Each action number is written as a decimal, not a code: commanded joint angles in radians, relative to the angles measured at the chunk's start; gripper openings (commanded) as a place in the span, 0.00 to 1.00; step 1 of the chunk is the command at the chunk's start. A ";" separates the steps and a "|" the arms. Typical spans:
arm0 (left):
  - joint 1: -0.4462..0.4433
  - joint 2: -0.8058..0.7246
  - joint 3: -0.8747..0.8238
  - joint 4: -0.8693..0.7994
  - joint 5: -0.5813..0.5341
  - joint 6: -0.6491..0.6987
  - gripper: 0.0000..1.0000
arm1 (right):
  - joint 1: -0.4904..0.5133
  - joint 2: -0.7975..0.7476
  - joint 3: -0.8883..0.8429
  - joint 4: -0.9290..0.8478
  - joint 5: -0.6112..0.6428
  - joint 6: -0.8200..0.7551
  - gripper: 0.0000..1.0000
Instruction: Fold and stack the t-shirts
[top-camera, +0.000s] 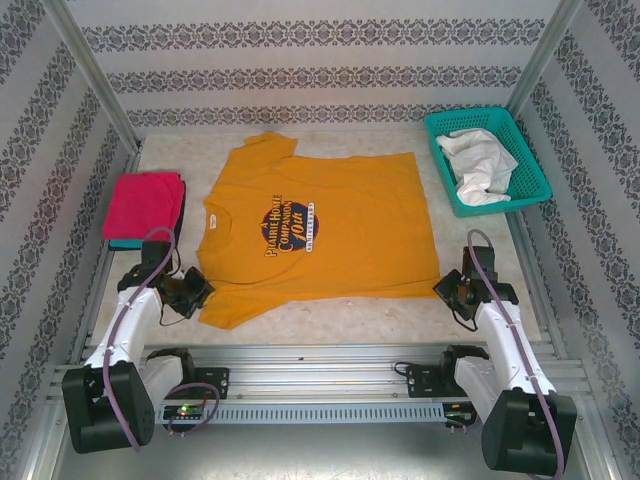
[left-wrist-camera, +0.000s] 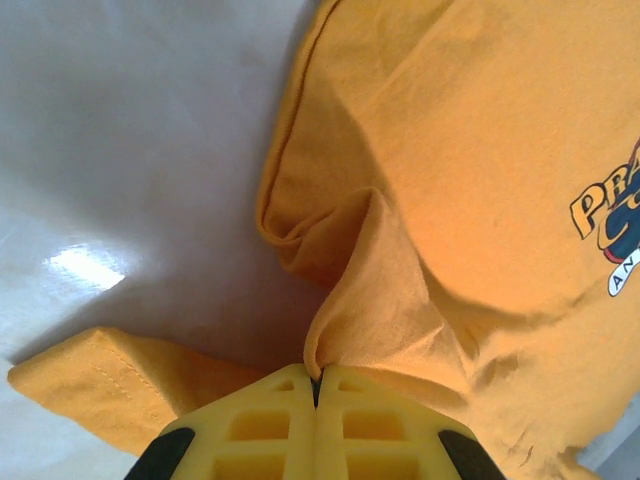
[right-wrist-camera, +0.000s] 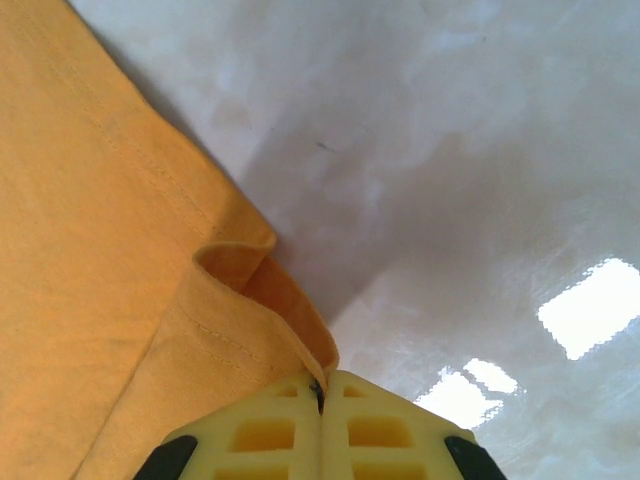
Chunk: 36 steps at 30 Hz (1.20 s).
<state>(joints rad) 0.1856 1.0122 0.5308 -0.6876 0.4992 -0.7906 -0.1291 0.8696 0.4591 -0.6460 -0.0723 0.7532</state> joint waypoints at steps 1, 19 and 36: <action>0.014 0.013 -0.017 0.044 0.014 0.001 0.00 | -0.009 -0.007 -0.022 0.017 -0.033 -0.008 0.00; 0.018 0.120 0.248 -0.003 -0.073 0.052 0.00 | -0.009 0.048 0.190 0.039 -0.038 -0.065 0.00; 0.019 0.481 0.613 0.055 -0.132 0.139 0.00 | -0.007 0.421 0.448 0.133 -0.055 -0.153 0.00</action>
<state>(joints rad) 0.1875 1.4647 1.0939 -0.6636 0.4282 -0.6876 -0.1287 1.2549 0.8661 -0.5404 -0.1478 0.6254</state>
